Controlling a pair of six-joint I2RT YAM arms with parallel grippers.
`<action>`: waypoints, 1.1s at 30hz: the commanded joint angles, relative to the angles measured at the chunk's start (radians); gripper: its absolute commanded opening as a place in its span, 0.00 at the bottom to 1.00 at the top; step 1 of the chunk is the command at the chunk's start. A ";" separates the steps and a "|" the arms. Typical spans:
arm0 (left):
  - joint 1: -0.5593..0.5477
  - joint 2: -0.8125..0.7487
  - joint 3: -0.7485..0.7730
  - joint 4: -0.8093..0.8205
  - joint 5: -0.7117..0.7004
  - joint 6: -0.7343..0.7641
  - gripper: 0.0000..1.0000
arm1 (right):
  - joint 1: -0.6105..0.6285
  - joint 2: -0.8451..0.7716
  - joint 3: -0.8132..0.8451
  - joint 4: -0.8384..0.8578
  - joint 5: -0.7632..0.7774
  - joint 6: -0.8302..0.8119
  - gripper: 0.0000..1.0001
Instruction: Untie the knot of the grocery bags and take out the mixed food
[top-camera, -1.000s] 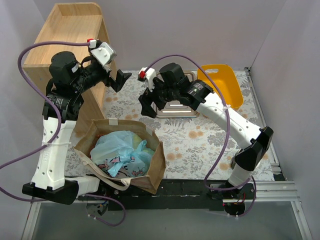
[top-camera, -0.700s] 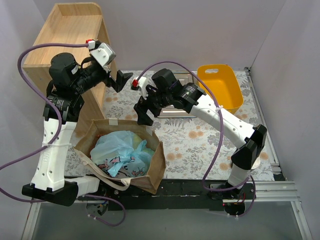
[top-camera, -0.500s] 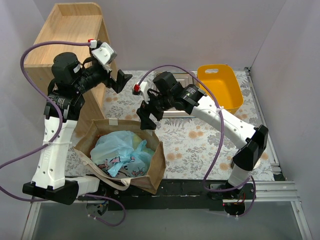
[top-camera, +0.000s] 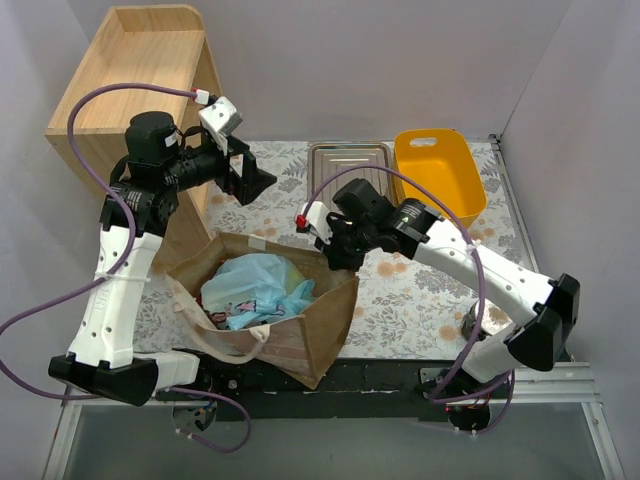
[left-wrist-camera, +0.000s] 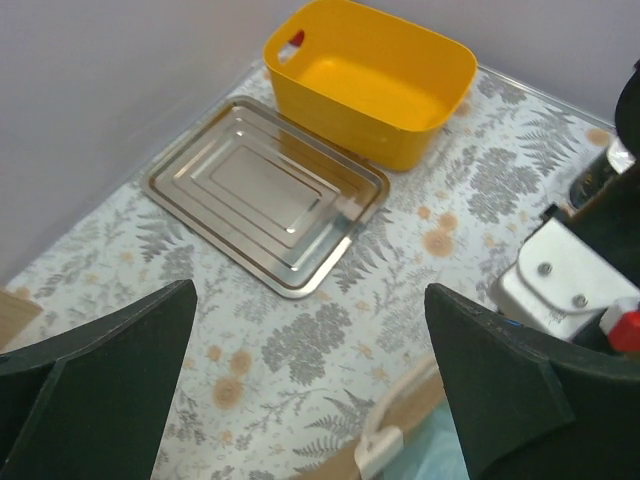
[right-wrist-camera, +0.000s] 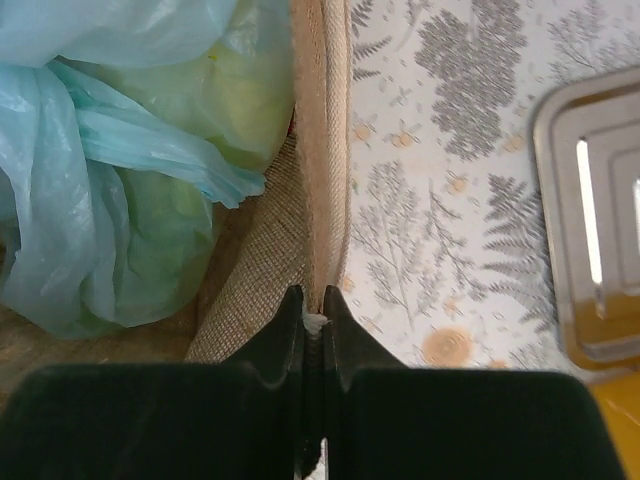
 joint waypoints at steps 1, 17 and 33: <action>-0.002 0.009 -0.021 -0.125 0.157 0.021 0.98 | -0.049 -0.101 -0.019 0.017 0.230 -0.170 0.01; -0.002 0.039 -0.207 -0.230 0.137 0.149 0.98 | -0.148 0.176 0.333 0.184 0.160 -0.161 0.01; -0.002 0.070 -0.345 -0.037 -0.004 0.032 0.98 | -0.114 0.049 0.467 0.047 -0.134 -0.046 0.90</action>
